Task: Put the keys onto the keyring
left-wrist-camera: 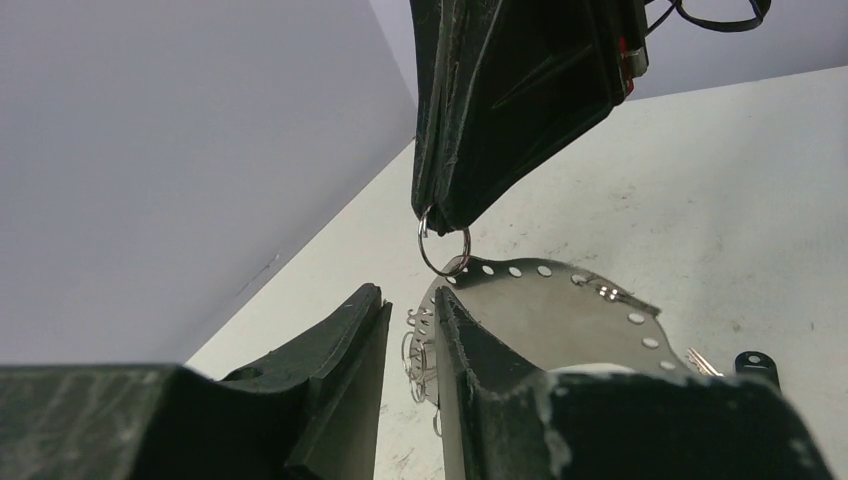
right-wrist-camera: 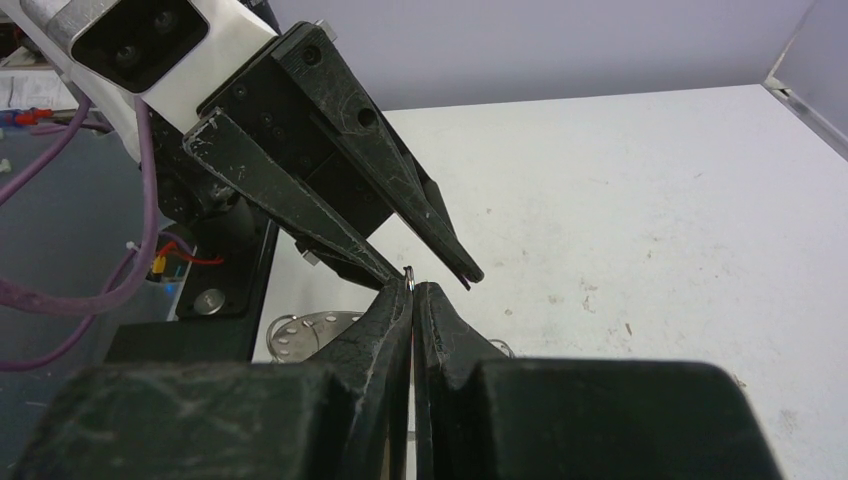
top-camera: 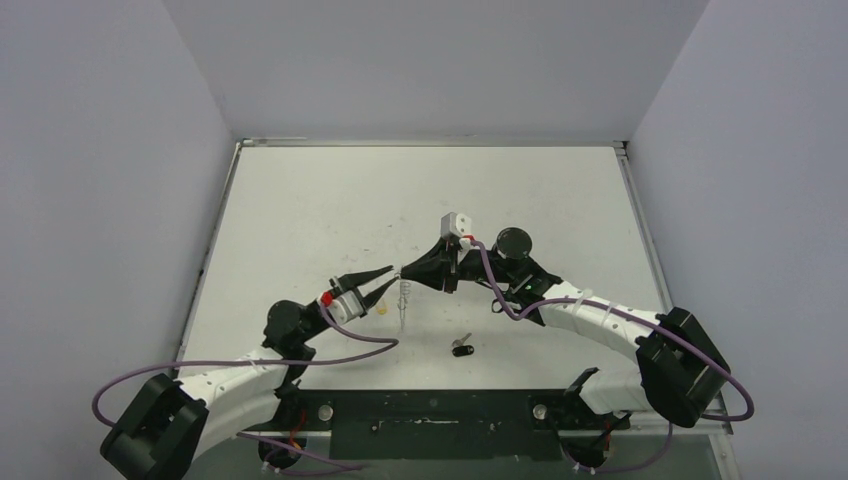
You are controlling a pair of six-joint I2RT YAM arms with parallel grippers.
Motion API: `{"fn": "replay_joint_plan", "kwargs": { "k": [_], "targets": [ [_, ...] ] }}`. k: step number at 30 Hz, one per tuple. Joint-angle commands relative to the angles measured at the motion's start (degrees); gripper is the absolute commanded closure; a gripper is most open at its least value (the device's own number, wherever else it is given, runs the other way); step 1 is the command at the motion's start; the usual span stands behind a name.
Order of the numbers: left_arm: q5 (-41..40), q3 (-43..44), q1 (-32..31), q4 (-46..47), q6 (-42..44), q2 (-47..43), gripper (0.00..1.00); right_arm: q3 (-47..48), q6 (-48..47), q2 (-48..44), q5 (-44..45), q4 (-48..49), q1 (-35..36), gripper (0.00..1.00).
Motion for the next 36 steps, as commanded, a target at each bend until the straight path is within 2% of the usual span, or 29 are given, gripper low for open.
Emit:
{"fn": "replay_joint_plan", "kwargs": {
  "k": [1,9,22,36],
  "targets": [
    [0.3,1.4,-0.1,5.5,-2.1,2.0,0.77,0.2,0.3,-0.2,-1.9,5.4,0.0,1.0],
    [2.9,2.3,-0.1,7.7,-3.3,4.1,0.7,0.1,0.0,-0.3,-1.6,5.1,0.0,1.0],
    [5.8,3.6,-0.2,6.7,-4.3,2.7,0.74,0.0,-0.4,-0.3,-1.4,4.6,-0.1,1.0],
    [6.5,3.8,-0.2,2.8,-5.0,-1.2,0.68,-0.1,-0.4,-0.4,-1.0,4.4,-0.1,1.0]
  ]
}}
